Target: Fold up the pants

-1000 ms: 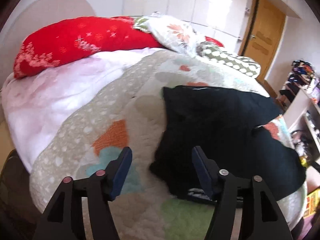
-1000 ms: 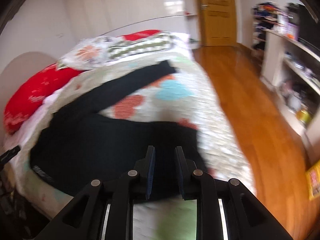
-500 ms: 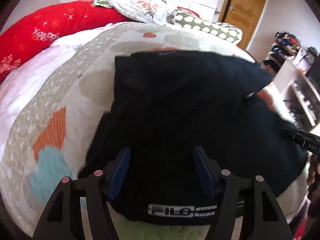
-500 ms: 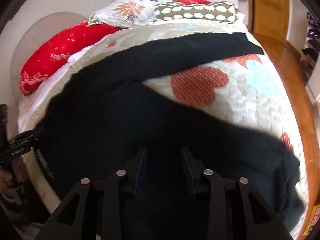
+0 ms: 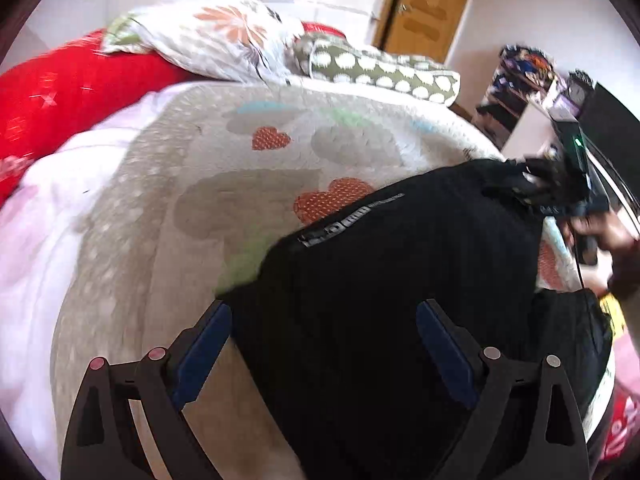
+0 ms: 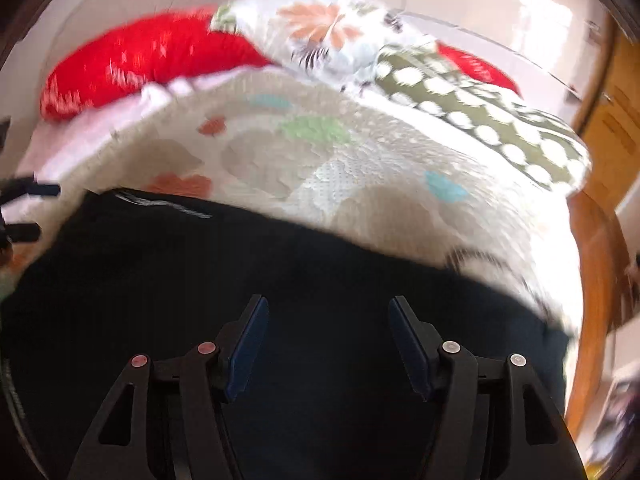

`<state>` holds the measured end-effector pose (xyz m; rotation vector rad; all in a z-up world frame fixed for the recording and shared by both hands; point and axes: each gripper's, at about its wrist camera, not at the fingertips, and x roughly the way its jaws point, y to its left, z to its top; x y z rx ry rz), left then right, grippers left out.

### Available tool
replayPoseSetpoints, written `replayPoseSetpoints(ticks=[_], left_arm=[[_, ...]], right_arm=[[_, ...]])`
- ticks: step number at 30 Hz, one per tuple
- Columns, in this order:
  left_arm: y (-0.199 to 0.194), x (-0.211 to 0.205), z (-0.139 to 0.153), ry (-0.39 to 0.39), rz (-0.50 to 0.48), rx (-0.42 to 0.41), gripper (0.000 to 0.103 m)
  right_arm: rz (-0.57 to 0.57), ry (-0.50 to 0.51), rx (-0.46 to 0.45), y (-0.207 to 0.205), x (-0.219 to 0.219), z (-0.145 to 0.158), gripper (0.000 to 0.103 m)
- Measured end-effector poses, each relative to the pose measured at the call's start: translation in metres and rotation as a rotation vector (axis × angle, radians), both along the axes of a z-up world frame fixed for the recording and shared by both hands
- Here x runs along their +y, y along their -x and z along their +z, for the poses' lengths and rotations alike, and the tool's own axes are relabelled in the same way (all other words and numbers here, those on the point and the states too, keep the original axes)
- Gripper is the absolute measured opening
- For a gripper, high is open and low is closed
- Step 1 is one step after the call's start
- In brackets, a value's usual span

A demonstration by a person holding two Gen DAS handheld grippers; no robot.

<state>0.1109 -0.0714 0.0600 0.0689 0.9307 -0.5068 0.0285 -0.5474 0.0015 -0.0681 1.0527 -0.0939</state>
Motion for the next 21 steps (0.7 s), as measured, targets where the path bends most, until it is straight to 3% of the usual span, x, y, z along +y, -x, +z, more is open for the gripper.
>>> replayPoseSetpoints(ticks=[4, 7, 8, 10, 11, 12, 14, 16, 18, 21], left_arm=[[-0.048, -0.008, -0.022, -0.030, -0.055, 0.059, 0.094], [-0.078, -0.024, -0.047, -0.100, -0.113, 0.098, 0.094], [-0.084, -0.031, -0.056, -0.136, -0.122, 0.109, 0.094], [-0.091, -0.042, -0.063, -0.149, -0.136, 0.073, 0.090], [-0.094, -0.046, -0.064, -0.141, -0.143, 0.076, 0.077], [-0.096, -0.051, -0.063, -0.128, -0.150, 0.079, 0.053], [-0.098, -0.057, -0.058, -0.111, -0.136, 0.074, 0.023], [-0.096, -0.062, -0.052, -0.094, -0.132, 0.070, 0.016], [-0.084, -0.069, -0.042, -0.109, -0.128, 0.018, 0.014], [-0.050, -0.071, -0.012, -0.064, -0.128, -0.060, 0.013]], right_arm=[[0.116, 0.034, 0.054, -0.033, -0.011, -0.021, 0.064], [0.175, -0.009, 0.129, -0.043, -0.014, -0.039, 0.063], [0.180, -0.016, 0.124, -0.044, -0.014, -0.040, 0.060], [0.202, -0.042, 0.113, -0.042, -0.013, -0.038, 0.037], [0.208, -0.038, 0.103, -0.039, -0.011, -0.037, 0.016], [0.211, -0.010, 0.091, -0.035, -0.007, -0.036, 0.005], [0.207, 0.009, 0.064, -0.026, -0.001, -0.032, 0.005], [0.188, 0.039, 0.014, -0.012, 0.005, -0.019, 0.004], [0.157, 0.047, -0.052, 0.005, 0.010, 0.003, 0.004], [0.127, 0.079, -0.151, 0.052, 0.027, 0.046, 0.004]])
